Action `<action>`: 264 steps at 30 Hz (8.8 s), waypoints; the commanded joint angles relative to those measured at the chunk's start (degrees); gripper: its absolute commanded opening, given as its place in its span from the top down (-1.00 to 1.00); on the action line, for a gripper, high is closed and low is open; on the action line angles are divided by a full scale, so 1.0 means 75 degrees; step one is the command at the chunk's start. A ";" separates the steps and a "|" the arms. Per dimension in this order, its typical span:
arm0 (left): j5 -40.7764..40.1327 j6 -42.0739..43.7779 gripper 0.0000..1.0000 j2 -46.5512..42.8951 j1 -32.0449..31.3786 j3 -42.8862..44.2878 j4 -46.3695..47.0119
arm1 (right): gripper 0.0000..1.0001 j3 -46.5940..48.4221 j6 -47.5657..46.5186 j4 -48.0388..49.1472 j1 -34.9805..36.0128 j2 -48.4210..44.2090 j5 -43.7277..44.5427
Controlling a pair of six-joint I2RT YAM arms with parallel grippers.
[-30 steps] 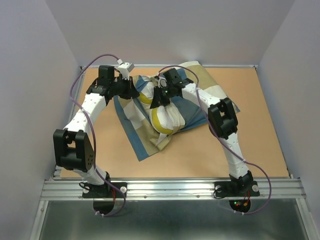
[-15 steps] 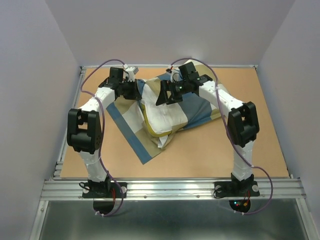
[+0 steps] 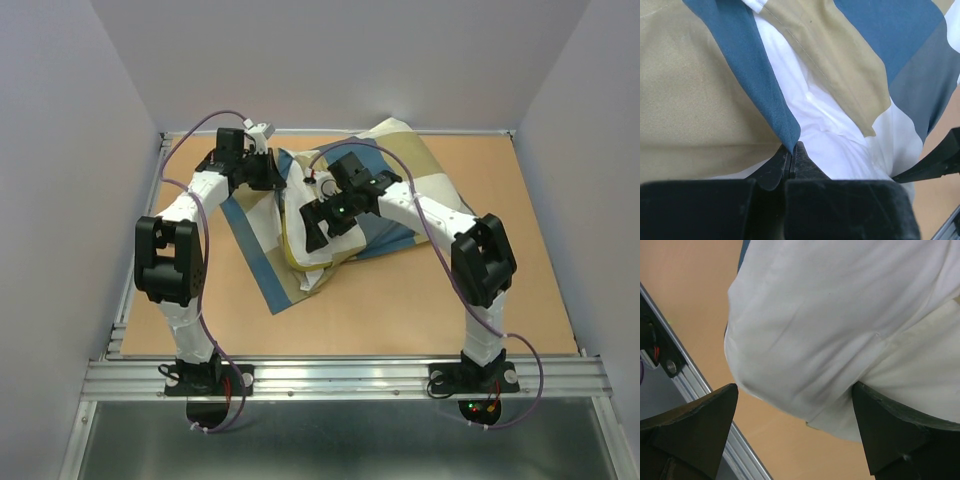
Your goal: Put the pillow into the pillowcase
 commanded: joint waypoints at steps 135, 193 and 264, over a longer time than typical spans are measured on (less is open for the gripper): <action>0.0162 0.1140 -0.47 -0.2866 0.0577 -0.1225 0.0840 | -0.59 -0.0239 0.0684 0.2345 -0.0453 -0.1156 0.2693; 0.1229 0.8428 -0.33 -0.2977 -0.1601 -0.1615 -0.1268 | 0.90 -0.1973 0.0531 0.1301 -0.0148 -0.1343 0.2503; -0.0623 0.2581 0.28 0.1441 -0.1076 0.0714 0.0326 | 0.99 -0.1202 0.1364 0.2238 -0.0769 -0.0185 -0.1846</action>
